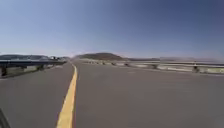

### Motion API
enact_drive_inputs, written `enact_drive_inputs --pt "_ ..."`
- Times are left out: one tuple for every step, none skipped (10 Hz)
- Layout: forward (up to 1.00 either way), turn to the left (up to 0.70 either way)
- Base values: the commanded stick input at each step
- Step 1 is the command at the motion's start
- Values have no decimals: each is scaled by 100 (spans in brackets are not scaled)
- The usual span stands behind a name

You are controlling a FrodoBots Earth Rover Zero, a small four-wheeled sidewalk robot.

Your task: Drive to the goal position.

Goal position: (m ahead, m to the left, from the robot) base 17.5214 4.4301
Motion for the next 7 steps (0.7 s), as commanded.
enact_drive_inputs --pt "70 0" --pt "70 0" --pt "72 0" --pt "79 0" --pt "85 2" --pt "85 14" --pt "85 26"
